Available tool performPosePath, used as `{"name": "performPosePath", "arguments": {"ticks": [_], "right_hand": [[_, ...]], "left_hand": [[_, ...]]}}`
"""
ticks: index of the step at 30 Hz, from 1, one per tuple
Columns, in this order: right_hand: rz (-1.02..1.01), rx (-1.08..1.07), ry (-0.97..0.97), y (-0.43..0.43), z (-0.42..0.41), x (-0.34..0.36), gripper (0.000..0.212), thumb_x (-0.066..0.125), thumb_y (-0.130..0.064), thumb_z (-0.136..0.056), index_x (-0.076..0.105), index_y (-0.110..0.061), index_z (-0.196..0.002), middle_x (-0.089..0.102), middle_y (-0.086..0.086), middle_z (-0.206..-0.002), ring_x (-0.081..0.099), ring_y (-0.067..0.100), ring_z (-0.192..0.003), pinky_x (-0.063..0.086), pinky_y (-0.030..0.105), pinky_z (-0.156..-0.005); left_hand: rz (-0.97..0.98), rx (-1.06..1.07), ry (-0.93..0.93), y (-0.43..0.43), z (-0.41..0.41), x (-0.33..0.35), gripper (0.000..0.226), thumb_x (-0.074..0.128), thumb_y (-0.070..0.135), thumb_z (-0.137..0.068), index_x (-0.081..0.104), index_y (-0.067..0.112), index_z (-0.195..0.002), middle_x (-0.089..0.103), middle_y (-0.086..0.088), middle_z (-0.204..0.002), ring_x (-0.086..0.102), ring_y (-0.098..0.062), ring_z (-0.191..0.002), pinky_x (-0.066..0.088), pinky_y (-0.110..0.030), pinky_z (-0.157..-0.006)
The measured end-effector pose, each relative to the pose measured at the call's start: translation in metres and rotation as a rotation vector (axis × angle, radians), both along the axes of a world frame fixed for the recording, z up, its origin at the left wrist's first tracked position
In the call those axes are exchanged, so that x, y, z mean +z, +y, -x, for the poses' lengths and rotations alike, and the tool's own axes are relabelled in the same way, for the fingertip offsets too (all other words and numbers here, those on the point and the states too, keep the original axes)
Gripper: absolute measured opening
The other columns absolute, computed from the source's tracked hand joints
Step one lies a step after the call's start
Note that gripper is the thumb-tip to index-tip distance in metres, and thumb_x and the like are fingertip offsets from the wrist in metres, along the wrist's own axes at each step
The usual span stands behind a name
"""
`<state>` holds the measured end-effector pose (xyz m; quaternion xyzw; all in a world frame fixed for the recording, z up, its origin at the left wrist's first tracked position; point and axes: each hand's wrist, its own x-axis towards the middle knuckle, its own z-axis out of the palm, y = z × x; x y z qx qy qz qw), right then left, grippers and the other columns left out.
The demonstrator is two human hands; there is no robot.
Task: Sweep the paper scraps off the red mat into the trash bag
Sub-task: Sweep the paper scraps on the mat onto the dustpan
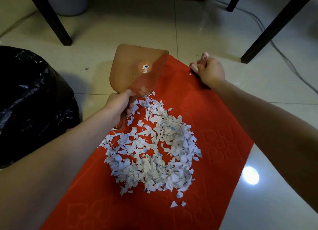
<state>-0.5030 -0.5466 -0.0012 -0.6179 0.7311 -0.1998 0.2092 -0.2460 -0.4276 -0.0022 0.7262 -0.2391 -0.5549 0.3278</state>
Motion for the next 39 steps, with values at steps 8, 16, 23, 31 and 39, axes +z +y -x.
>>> {"name": "performPosePath", "arguments": {"ticks": [8, 16, 23, 31, 39], "right_hand": [[0.065, 0.149, -0.261, 0.017, 0.001, 0.02, 0.029, 0.052, -0.02, -0.094, 0.061, -0.008, -0.12, 0.062, -0.003, -0.107, 0.062, 0.013, -0.095, 0.051, 0.028, -0.083], [0.116, 0.037, -0.124, 0.015, 0.006, 0.014, 0.031, 0.044, -0.028, -0.098, 0.067, -0.012, -0.112, 0.07, 0.007, -0.106, 0.066, 0.022, -0.093, 0.053, 0.04, -0.085], [-0.04, 0.312, -0.003, 0.04, -0.018, -0.004, 0.031, 0.052, -0.044, -0.093, 0.069, -0.021, -0.105, 0.071, 0.003, -0.092, 0.065, 0.022, -0.079, 0.052, 0.035, -0.07], [0.215, 0.045, -0.128, 0.029, 0.014, -0.001, 0.033, 0.041, -0.034, -0.097, 0.067, -0.02, -0.112, 0.07, 0.005, -0.106, 0.065, 0.021, -0.091, 0.05, 0.031, -0.074], [0.075, -0.068, 0.015, -0.001, 0.011, -0.002, 0.036, 0.038, -0.036, -0.1, 0.06, -0.015, -0.119, 0.066, 0.004, -0.117, 0.061, 0.023, -0.107, 0.043, 0.03, -0.08]], "left_hand": [[-0.015, 0.026, -0.018, 0.001, -0.01, -0.005, 0.019, 0.048, 0.026, -0.092, 0.051, 0.011, -0.081, 0.046, -0.003, -0.055, 0.034, -0.011, -0.032, 0.032, -0.018, -0.04], [-0.03, 0.031, -0.011, 0.0, -0.01, -0.002, 0.018, 0.047, 0.028, -0.093, 0.051, 0.012, -0.085, 0.045, -0.002, -0.057, 0.034, -0.011, -0.034, 0.032, -0.014, -0.037], [-0.025, 0.027, -0.009, -0.001, -0.008, -0.003, 0.021, 0.049, 0.027, -0.091, 0.05, 0.011, -0.077, 0.045, -0.003, -0.055, 0.033, -0.011, -0.033, 0.031, -0.016, -0.038], [-0.026, 0.017, -0.004, -0.003, -0.007, -0.008, 0.022, 0.049, 0.026, -0.091, 0.051, 0.011, -0.074, 0.045, -0.002, -0.055, 0.033, -0.011, -0.033, 0.031, -0.018, -0.039], [-0.014, -0.007, -0.004, -0.008, 0.002, -0.013, 0.022, 0.048, 0.026, -0.091, 0.05, 0.013, -0.073, 0.045, -0.002, -0.054, 0.033, -0.011, -0.033, 0.03, -0.018, -0.04]]}}
